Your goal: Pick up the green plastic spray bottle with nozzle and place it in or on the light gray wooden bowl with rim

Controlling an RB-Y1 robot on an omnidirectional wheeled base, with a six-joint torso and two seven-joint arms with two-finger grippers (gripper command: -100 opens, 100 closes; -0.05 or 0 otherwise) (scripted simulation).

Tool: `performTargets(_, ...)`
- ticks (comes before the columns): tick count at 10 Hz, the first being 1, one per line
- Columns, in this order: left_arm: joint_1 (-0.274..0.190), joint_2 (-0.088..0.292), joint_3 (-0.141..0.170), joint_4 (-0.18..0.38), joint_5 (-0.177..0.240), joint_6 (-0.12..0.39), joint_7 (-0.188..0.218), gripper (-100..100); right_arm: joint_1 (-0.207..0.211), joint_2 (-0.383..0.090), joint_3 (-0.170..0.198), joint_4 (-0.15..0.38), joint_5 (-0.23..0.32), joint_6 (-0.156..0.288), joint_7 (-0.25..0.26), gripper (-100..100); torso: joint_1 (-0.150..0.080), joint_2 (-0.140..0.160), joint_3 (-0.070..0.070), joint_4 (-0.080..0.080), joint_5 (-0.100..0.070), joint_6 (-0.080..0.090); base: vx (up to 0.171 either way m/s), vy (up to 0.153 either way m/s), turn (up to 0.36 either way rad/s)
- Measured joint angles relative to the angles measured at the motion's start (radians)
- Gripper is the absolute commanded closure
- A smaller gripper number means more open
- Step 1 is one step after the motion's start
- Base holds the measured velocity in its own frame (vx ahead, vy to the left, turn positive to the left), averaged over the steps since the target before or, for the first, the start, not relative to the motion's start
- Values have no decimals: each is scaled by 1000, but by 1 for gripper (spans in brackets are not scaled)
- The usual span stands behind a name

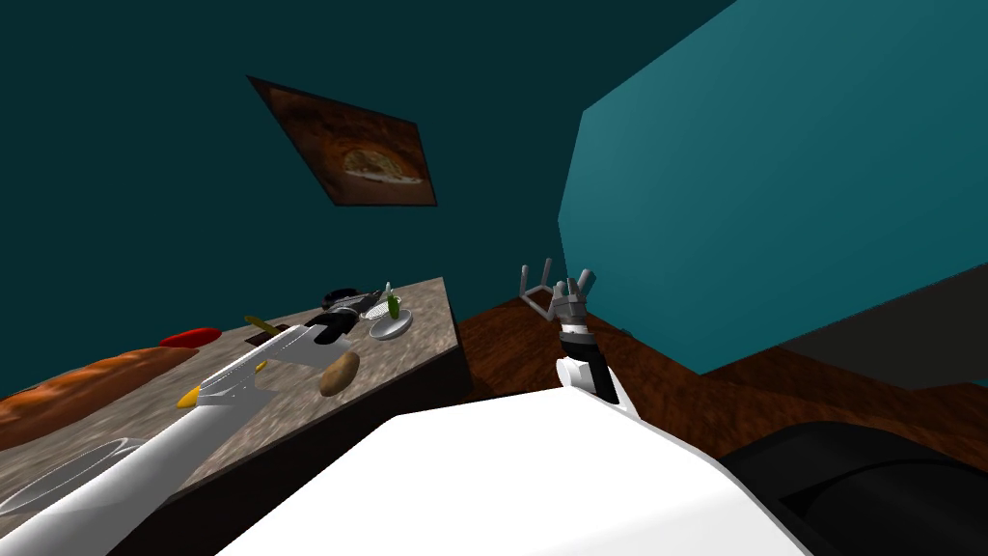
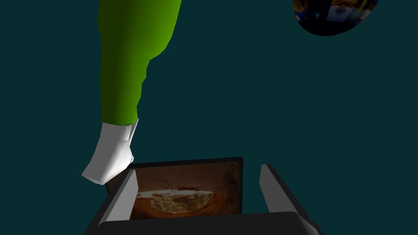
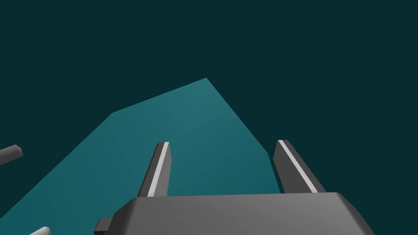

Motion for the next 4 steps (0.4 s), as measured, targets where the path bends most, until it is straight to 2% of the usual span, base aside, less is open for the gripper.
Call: performTargets(4,0,0,0,0,0,0,0,0,0,0,0,0,0,0,0,0,0,0,0,0,0,0,0,0,0)
